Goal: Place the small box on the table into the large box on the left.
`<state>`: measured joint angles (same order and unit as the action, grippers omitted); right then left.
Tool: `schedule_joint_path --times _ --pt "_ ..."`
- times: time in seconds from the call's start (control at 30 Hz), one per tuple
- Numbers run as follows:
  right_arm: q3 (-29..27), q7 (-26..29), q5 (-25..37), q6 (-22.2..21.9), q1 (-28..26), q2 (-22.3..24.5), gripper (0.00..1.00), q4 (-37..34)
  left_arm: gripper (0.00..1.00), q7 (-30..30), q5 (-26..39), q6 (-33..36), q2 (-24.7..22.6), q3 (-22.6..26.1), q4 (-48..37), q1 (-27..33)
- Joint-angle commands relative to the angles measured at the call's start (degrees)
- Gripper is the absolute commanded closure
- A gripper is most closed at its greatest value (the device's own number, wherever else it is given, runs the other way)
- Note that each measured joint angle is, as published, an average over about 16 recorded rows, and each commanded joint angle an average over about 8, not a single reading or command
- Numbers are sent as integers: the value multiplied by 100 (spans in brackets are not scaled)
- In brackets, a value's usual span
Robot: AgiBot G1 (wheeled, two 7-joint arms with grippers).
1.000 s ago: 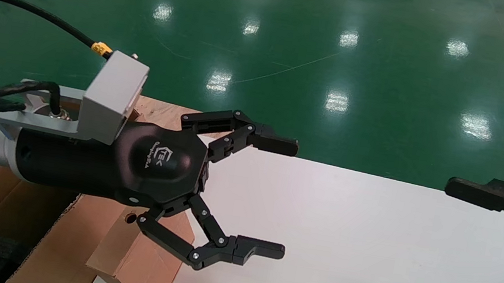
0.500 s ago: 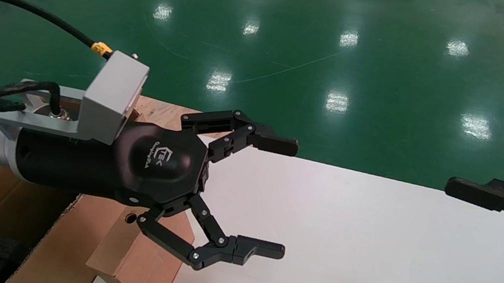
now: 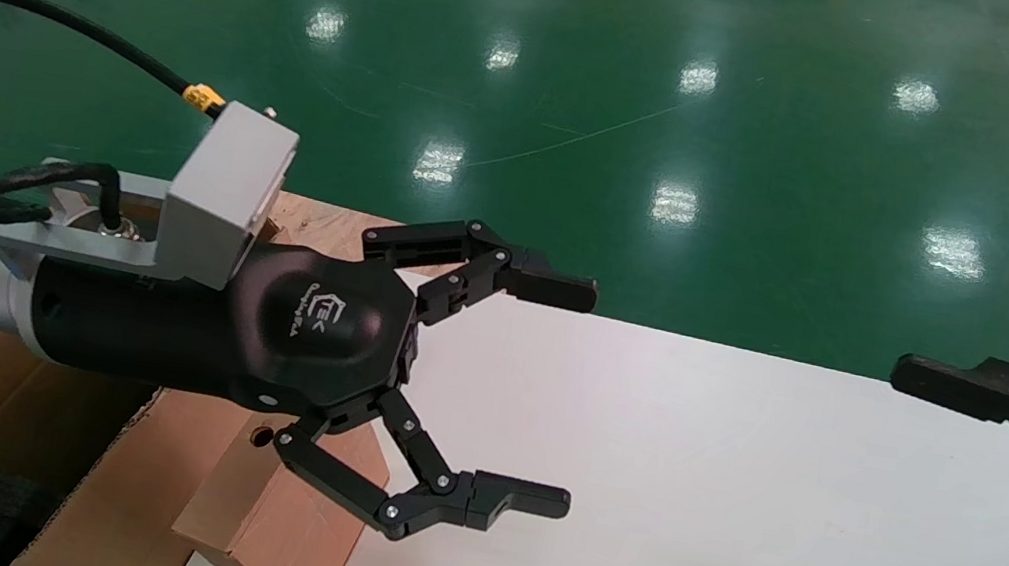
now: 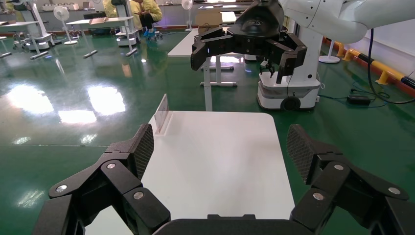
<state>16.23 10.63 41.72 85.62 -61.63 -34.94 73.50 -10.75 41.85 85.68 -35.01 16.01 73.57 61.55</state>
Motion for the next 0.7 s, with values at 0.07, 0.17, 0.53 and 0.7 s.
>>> schedule_joint_path --times 0.07,0.17,0.53,0.7 --pt "0 0 0 0 0 0 49 0 0 0 0 0 0 0 0 0" --pt "0 0 0 0 0 0 86 0 0 0 0 0 0 0 0 0" --pt "0 0 0 0 0 0 100 0 21 0 0 0 0 0 0 0" --pt "0 0 0 0 0 0 100 0 76 0 0 0 0 0 0 0"
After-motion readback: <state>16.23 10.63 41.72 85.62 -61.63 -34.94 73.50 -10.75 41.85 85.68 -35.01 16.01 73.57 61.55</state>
